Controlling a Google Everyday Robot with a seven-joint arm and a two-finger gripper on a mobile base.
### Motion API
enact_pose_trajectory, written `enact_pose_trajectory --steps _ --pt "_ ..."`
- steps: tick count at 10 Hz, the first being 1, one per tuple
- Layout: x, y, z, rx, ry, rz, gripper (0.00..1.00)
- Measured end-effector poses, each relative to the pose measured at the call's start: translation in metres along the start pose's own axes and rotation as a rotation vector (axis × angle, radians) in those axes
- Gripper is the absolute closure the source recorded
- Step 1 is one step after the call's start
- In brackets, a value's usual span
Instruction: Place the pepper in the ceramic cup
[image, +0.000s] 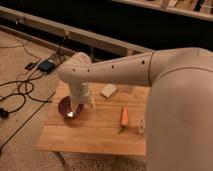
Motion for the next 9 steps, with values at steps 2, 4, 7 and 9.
enact_pose_trajectory --steps 2,4,7,9 --pt "0.000 0.000 0.000 0.000 0.000 0.000 0.35" --pt "0.000 0.000 0.000 0.001 0.000 0.000 0.35" --pt "0.010 -0.018 0.012 -0.015 0.004 0.043 0.35" --pt "0.025 -0.033 0.022 -0.045 0.012 0.087 0.35"
